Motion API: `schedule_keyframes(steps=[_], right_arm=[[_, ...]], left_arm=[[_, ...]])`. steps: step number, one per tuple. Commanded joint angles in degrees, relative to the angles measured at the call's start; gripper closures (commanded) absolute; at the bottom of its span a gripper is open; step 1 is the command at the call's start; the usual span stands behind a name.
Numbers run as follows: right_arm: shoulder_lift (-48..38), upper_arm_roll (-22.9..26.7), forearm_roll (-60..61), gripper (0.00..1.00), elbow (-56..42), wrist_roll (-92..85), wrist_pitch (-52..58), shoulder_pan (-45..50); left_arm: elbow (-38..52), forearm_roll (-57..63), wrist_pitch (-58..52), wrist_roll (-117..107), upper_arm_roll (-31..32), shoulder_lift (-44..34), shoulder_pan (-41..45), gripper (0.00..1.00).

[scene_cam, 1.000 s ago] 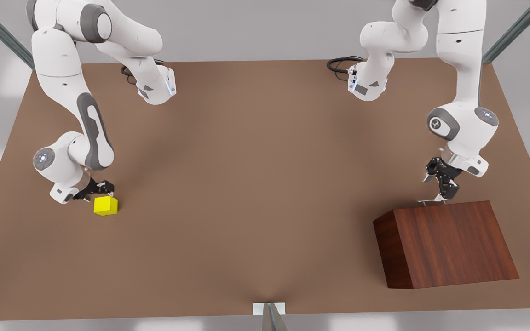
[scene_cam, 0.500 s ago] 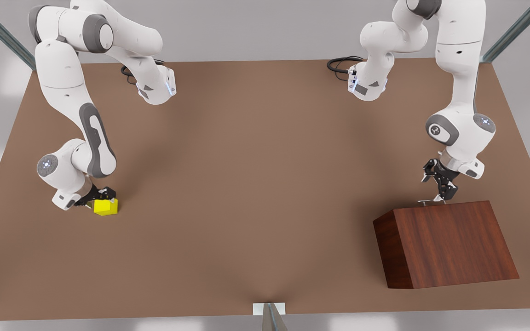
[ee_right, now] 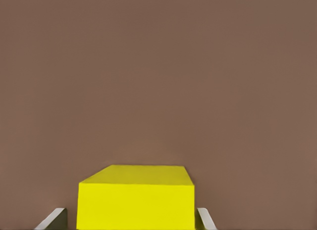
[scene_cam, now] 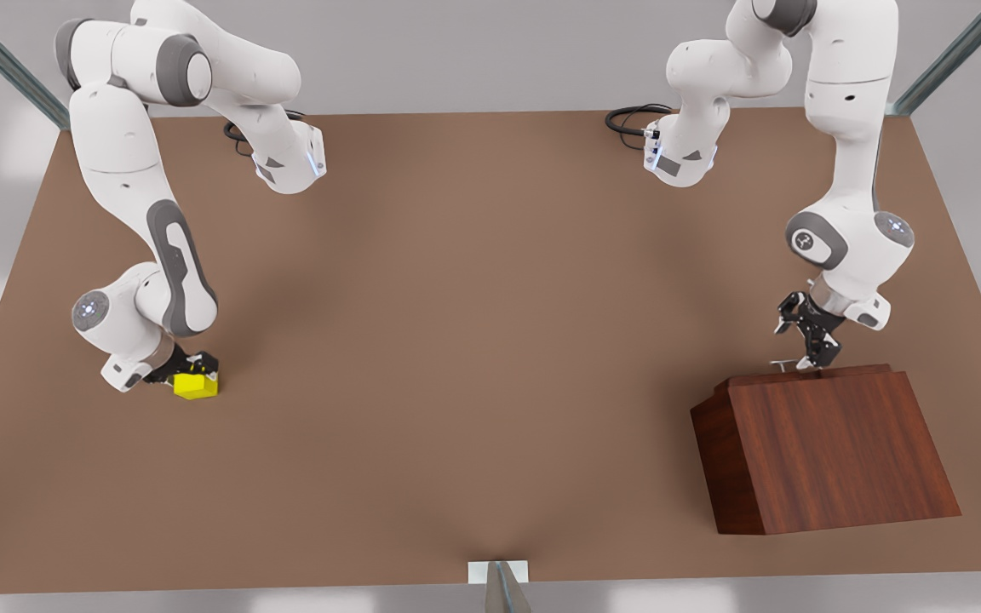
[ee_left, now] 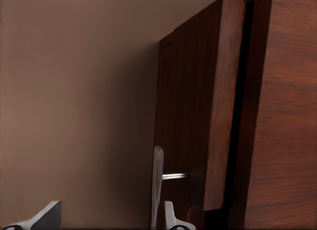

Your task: Open the drawer with left arm, place the square in the middle with right arm, and place the square in the drawer with left arm

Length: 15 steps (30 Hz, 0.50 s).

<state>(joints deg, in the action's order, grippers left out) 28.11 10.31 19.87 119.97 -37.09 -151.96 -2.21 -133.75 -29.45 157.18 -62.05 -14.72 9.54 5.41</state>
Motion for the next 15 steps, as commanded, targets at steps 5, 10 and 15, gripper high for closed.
schedule_keyframes(steps=[5,10,15], right_arm=[[1.2,0.0,0.0,0.22,-0.9,0.0,-0.2,0.2],[1.2,-0.2,-0.1,0.29,-0.9,0.0,0.0,0.3],[1.1,-0.2,-0.2,0.31,-0.9,0.0,0.1,0.3]], left_arm=[[-2.7,-0.1,0.0,0.0,-1.1,-2.2,0.0,0.00],[-5.1,-0.1,-0.1,0.0,-1.6,-4.2,0.1,0.00],[-6.6,-0.2,0.1,-0.1,-1.6,-5.1,0.3,0.00]])
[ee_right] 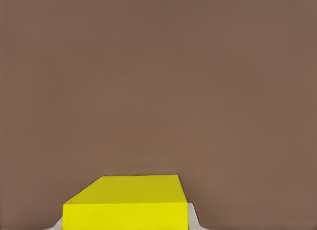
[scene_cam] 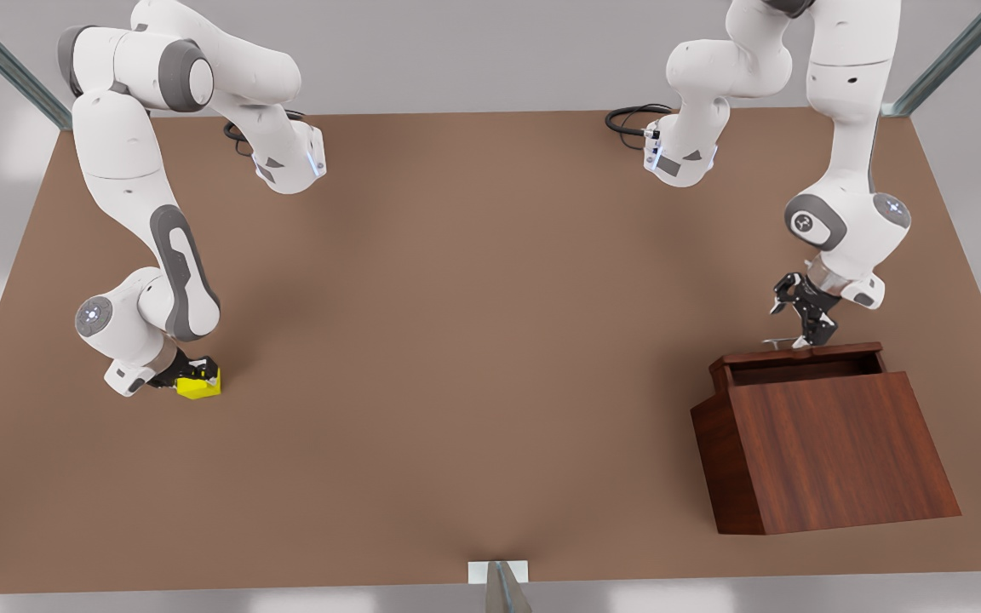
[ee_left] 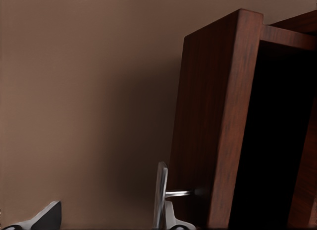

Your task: Open the drawer with left arm, place the square in the middle with right arm, and place the square in the drawer with left arm

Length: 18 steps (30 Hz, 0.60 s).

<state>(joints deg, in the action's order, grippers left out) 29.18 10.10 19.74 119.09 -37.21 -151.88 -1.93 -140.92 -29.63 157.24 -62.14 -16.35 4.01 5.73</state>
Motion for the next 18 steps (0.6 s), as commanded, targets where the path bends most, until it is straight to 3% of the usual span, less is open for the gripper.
schedule_keyframes(steps=[1,12,18], right_arm=[[0.0,0.0,-0.1,0.31,0.0,0.0,0.0,0.0],[-5.0,-2.0,-0.1,0.31,0.4,3.4,3.3,1.0],[-8.5,-2.1,-0.1,0.31,0.4,28.7,8.8,15.5]], left_arm=[[-0.1,-0.1,0.0,-0.1,0.0,-0.2,0.2,0.00],[-4.1,-0.2,-0.1,-0.1,-1.0,-4.4,1.7,0.00],[-6.1,-0.2,-0.2,-0.1,-2.1,-6.1,1.9,0.00]])
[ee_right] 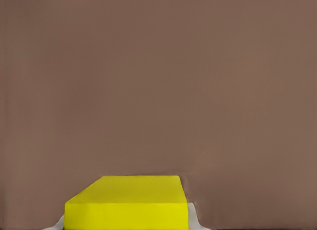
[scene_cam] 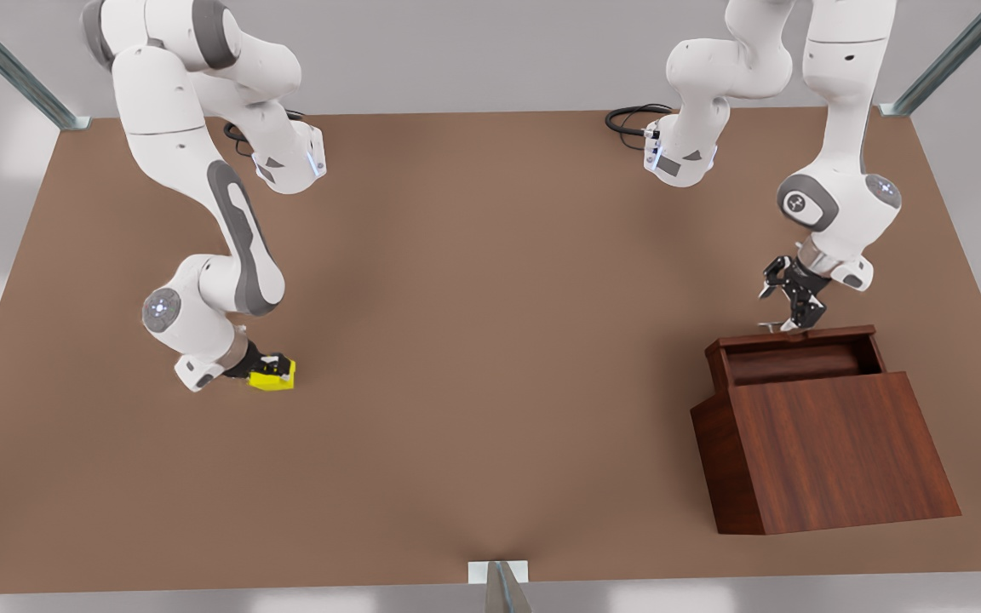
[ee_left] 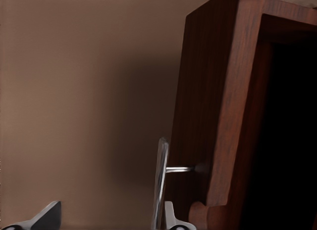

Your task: Open the drawer with left arm, place the square in the middle with right arm, and place the square in the drawer with left arm

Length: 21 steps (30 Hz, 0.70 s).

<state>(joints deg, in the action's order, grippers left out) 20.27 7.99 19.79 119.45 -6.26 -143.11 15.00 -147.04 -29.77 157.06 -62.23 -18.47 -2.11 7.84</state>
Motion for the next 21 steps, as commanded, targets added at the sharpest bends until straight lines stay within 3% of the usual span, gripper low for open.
schedule_keyframes(steps=[1,7,9,12,21], right_arm=[[-0.1,0.0,-0.2,0.31,0.0,1.1,0.0,0.5],[0.7,-1.2,-1.0,0.31,-7.2,30.9,4.7,16.0],[6.4,-0.9,-1.3,0.31,-14.4,47.1,4.9,24.7],[16.1,-1.1,-7.3,0.31,-31.9,65.7,13.6,30.7],[37.8,-1.1,-11.9,0.31,-58.7,99.9,12.8,42.5]], left_arm=[[0.0,0.0,0.0,0.0,0.0,0.0,-0.2,0.00],[-2.9,0.0,-0.1,-0.1,-2.1,-3.1,1.6,0.00],[-3.5,0.0,-0.1,-0.5,-2.1,-3.5,2.2,0.00],[-4.5,0.0,-0.1,-1.1,-2.1,-4.6,2.6,0.00],[-7.6,0.1,-2.4,-1.3,-2.6,-10.8,2.6,0.00]])
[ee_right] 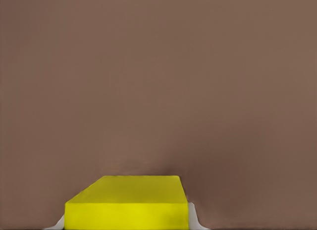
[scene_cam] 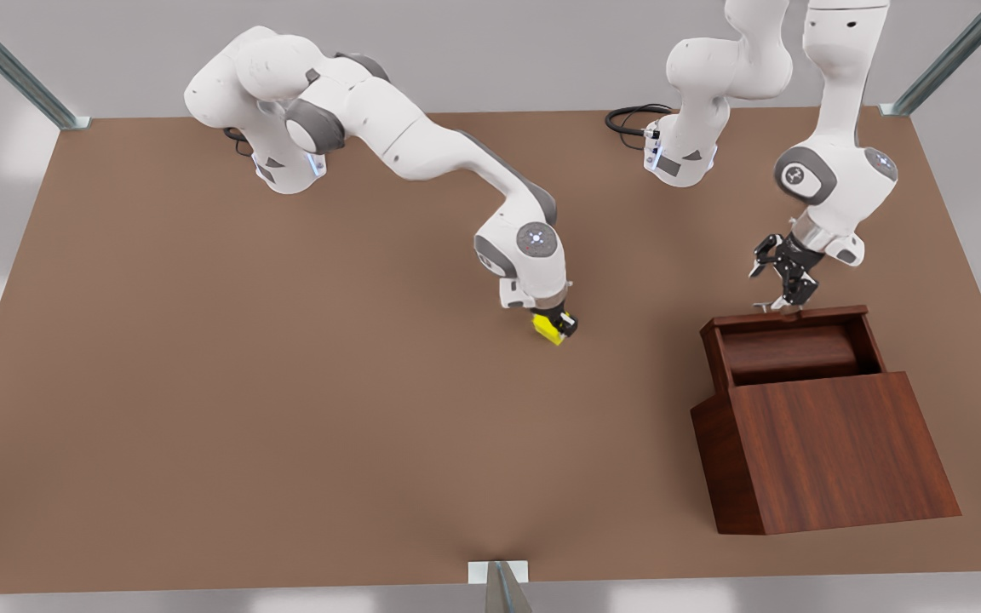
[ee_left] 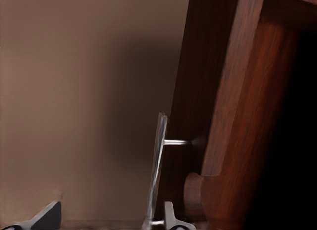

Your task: Open the drawer with left arm, place the square in the middle with right arm, and place the square in the drawer with left arm

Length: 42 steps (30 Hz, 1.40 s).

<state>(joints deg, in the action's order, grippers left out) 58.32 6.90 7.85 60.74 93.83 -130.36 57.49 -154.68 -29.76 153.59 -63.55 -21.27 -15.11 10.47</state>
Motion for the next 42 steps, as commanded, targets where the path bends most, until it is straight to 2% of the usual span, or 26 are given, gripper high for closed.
schedule_keyframes(steps=[1,2,4,7,8,9,11,13,14,15,16,17,19,20,21,22,23,25,27,29,31,33,37,42], right_arm=[[0.0,0.1,-0.3,0.14,0.2,-0.1,0.5,0.0],[0.0,0.1,-0.5,0.00,0.3,0.0,0.3,0.6],[0.0,0.0,-1.8,0.00,0.7,0.0,0.4,1.0],[-0.5,0.0,-1.8,0.00,1.0,0.0,0.5,0.9],[-3.1,0.1,-1.8,0.00,3.6,-0.6,0.8,0.4],[-8.5,0.1,-2.1,0.00,5.2,-1.8,0.9,-0.8],[-23.7,-0.3,-4.1,0.00,19.8,-11.1,0.9,-6.1],[-43.2,-0.6,-5.6,0.00,38.4,-32.2,1.2,-16.9],[-49.1,-0.6,-5.7,0.00,39.8,-41.6,10.1,-23.7],[-51.4,-0.6,-5.7,0.00,39.7,-50.7,14.5,-28.6],[-54.8,-0.6,-5.7,0.00,39.7,-68.7,20.8,-37.3],[-55.6,0.4,-5.6,0.00,38.2,-81.5,24.0,-42.3],[-55.2,9.2,-5.2,0.00,31.7,-95.9,33.1,-43.2],[-55.6,11.8,-4.6,0.00,29.1,-100.4,36.9,-44.6],[-55.6,8.0,-4.8,0.00,27.9,-100.4,38.1,-49.3],[-55.9,0.1,-5.0,0.00,27.9,-99.9,38.3,-56.1],[-56.0,-1.8,-5.3,0.00,27.7,-99.8,38.7,-57.9],[-54.7,-1.6,-5.5,0.00,26.4,-100.2,39.2,-57.8],[-53.8,-1.5,-6.0,0.00,26.0,-100.5,38.6,-58.1],[-53.4,-1.5,-7.2,0.00,23.8,-99.9,38.3,-58.1],[-52.3,-1.5,-6.3,0.00,19.6,-99.8,38.1,-58.0],[-49.6,-1.6,-6.7,0.00,19.4,-99.8,37.9,-57.3],[-49.5,-1.6,-7.2,0.00,19.4,-99.7,37.8,-57.8],[-48.7,-1.6,-7.8,0.00,18.4,-99.6,37.7,-57.8]], left_arm=[[0.1,0.3,-0.8,0.0,-0.2,-1.2,0.0,0.00],[0.7,0.7,-0.9,0.2,-0.2,-2.7,0.0,0.00],[5.7,3.9,-2.8,0.3,0.0,-2.4,1.4,0.00],[22.4,11.0,-10.5,0.9,0.2,8.2,5.3,0.00],[25.7,12.4,-12.3,1.8,0.2,10.2,6.0,0.00],[29.0,12.4,-13.7,6.4,0.2,12.2,6.2,0.00],[34.4,12.3,-13.8,11.7,-0.2,16.4,10.0,0.00],[40.6,14.6,-16.4,13.7,1.0,19.8,12.5,0.00],[45.0,20.2,-20.0,14.2,4.3,22.7,12.8,0.00],[49.2,21.5,-21.9,14.3,6.3,25.8,13.6,0.00],[56.0,21.6,-26.2,15.6,9.3,30.2,14.1,0.00],[58.4,21.5,-26.6,19.5,12.0,32.2,14.2,0.00],[59.1,21.6,-27.9,31.8,17.6,33.7,14.6,0.00],[59.1,21.7,-30.9,44.0,18.4,34.0,16.0,0.00],[59.1,21.7,-32.4,51.9,18.4,34.2,17.7,0.00],[59.1,21.7,-32.9,53.9,18.5,35.1,20.3,0.00],[58.8,21.6,-33.9,54.4,18.5,35.6,21.8,0.00],[58.1,21.7,-34.0,54.8,18.4,37.2,24.9,0.00],[57.8,27.2,-32.7,54.0,18.4,39.4,27.1,0.00],[51.7,29.9,-24.2,53.9,18.3,40.2,27.8,0.00],[47.9,31.2,-20.3,53.9,18.3,40.4,27.8,0.00],[46.8,31.3,-19.0,53.9,18.2,41.1,27.8,0.00],[46.4,31.3,-16.9,51.8,18.3,43.1,29.6,0.00],[40.3,31.3,-13.5,51.7,18.2,42.2,29.9,0.00]])
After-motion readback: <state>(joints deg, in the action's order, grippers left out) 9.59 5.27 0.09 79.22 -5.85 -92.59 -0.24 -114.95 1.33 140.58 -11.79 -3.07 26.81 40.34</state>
